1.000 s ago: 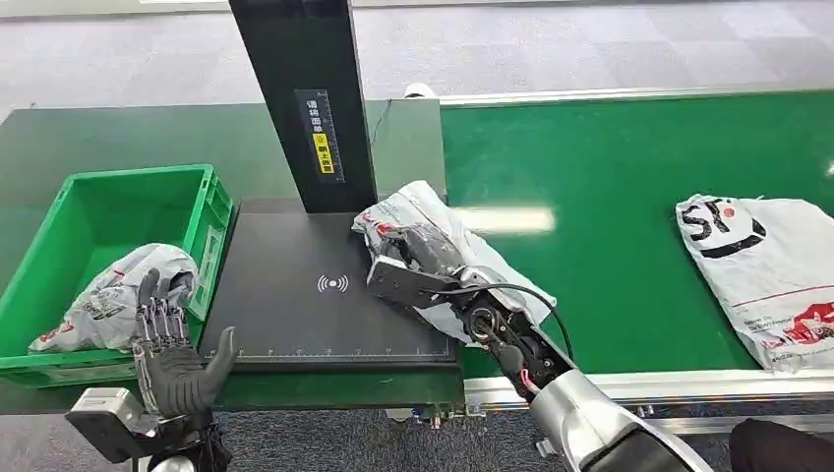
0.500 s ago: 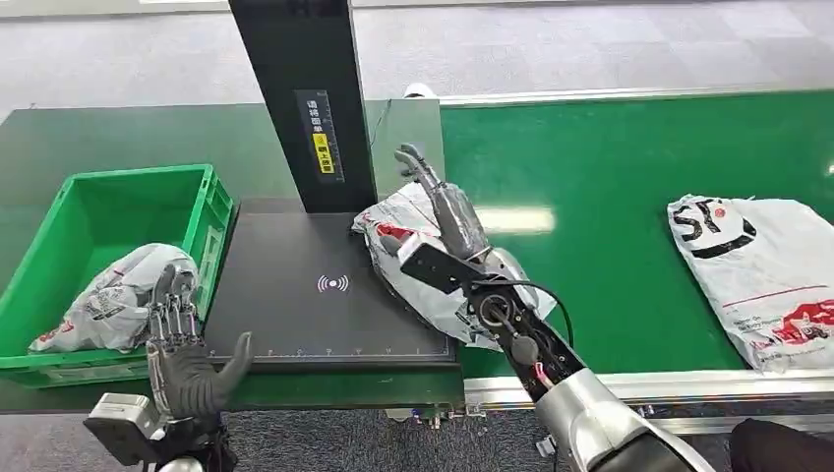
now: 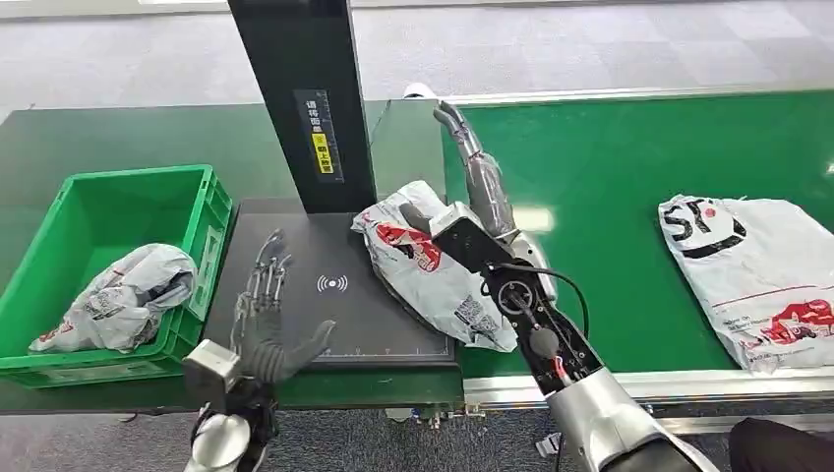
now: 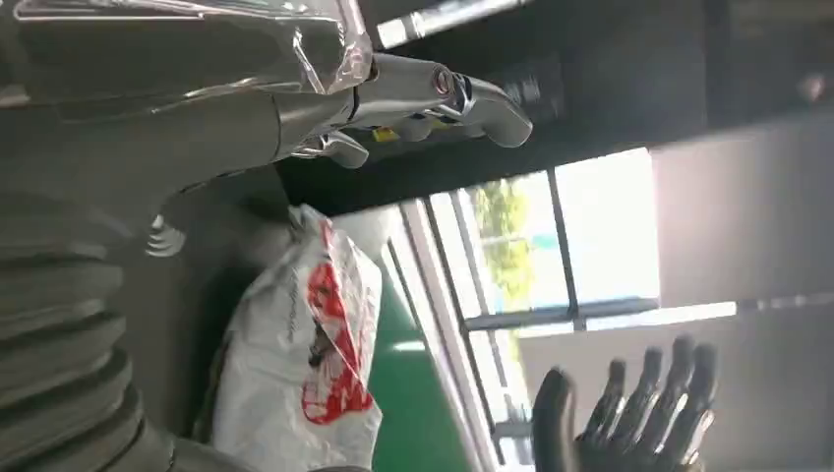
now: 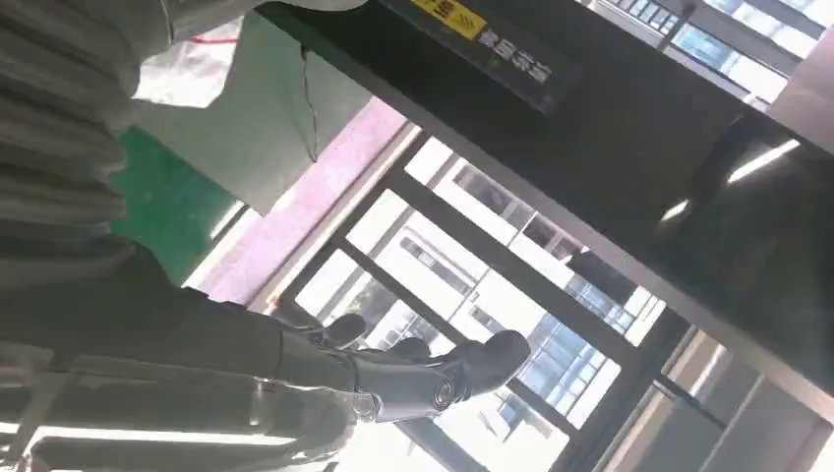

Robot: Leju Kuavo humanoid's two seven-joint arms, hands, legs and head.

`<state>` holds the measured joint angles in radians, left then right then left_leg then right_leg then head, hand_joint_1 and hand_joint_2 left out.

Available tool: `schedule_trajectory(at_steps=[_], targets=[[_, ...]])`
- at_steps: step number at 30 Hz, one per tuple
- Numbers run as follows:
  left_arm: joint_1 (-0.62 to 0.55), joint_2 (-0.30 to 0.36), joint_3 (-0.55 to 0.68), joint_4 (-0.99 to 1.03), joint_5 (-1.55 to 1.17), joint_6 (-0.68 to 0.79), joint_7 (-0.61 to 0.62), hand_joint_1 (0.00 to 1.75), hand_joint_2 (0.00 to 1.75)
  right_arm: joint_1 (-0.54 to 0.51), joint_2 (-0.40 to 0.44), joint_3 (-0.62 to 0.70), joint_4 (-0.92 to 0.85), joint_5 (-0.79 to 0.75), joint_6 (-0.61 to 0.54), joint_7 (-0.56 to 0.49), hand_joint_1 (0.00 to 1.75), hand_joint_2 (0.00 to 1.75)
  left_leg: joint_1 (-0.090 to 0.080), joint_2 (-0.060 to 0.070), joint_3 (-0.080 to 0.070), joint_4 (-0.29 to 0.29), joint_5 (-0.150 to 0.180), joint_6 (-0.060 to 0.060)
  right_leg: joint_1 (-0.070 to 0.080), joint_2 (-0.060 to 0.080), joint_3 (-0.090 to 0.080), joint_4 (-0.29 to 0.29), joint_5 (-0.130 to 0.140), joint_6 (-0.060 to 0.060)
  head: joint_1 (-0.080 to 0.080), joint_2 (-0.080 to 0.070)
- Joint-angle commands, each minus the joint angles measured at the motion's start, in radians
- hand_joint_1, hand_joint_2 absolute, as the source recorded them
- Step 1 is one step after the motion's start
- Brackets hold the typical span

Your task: Moved the parcel from conveyor to table for the left to box.

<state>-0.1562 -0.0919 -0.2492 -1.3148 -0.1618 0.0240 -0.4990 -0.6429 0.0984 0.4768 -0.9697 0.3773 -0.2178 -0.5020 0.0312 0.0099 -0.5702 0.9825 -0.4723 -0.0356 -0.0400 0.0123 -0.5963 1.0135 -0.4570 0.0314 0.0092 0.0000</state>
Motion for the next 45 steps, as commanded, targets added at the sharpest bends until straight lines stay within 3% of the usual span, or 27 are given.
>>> schedule_trajectory(at_steps=[1,4,8,14,18,27,32,45], targets=[[-0.346,-0.051,-0.151,0.405,-0.072,0.009,0.079,0.00,1.75,-0.029,0.003,-0.015,-0.023,0.008,0.020,0.023,0.00,1.75,0.000,-0.008,-0.002,0.000,0.002,0.002,0.001,-0.007,0.001,0.000,-0.001,-0.002,0.000,0.000],[-0.447,-0.084,-0.186,0.545,-0.143,0.028,0.127,0.00,1.75,-0.031,0.007,-0.011,-0.024,0.007,0.020,0.022,0.00,1.75,0.000,-0.008,-0.001,0.000,0.002,0.003,0.001,-0.007,0.003,-0.001,0.000,-0.004,0.000,0.000],[-0.459,-0.091,-0.185,0.566,-0.146,0.033,0.123,0.00,1.75,-0.029,0.006,-0.010,-0.029,0.007,0.020,0.023,0.00,1.75,0.001,-0.008,-0.002,0.001,0.001,0.004,0.002,-0.009,0.002,0.000,0.000,-0.004,0.000,0.000],[-0.675,-0.153,-0.263,0.886,-0.287,0.006,0.265,0.00,1.75,-0.014,0.024,-0.006,-0.044,0.024,0.040,0.024,0.00,1.75,0.001,-0.007,-0.002,0.002,0.001,0.002,0.001,-0.008,0.001,0.000,0.000,-0.003,0.000,0.000],[-0.736,-0.169,-0.346,0.984,-0.404,0.001,0.378,0.00,1.75,-0.037,0.034,0.007,-0.024,0.027,0.045,0.028,0.00,1.75,0.000,-0.004,-0.001,0.001,0.001,0.003,0.001,-0.004,0.001,0.000,0.000,-0.003,0.000,0.000],[-0.703,-0.180,-0.467,1.022,-0.570,-0.015,0.421,0.00,1.75,-0.067,0.050,0.033,0.013,0.037,0.061,0.045,0.00,1.75,0.000,-0.001,0.000,0.001,0.000,0.003,0.001,-0.001,0.001,0.000,0.000,-0.002,0.000,0.000],[-0.658,-0.176,-0.532,1.033,-0.661,-0.034,0.438,0.00,1.75,-0.125,0.061,0.064,0.121,0.086,0.107,0.155,0.00,1.75,0.000,0.000,0.001,0.000,0.000,0.002,0.000,0.000,0.001,0.000,0.001,-0.002,0.000,0.000],[-0.637,-0.175,-0.540,1.034,-0.683,-0.025,0.430,0.00,1.75,-0.137,0.071,0.055,0.153,0.093,0.111,0.166,0.00,1.75,-0.001,-0.001,0.000,0.000,0.000,0.002,0.000,0.000,0.001,0.000,0.001,-0.001,0.000,0.000]])
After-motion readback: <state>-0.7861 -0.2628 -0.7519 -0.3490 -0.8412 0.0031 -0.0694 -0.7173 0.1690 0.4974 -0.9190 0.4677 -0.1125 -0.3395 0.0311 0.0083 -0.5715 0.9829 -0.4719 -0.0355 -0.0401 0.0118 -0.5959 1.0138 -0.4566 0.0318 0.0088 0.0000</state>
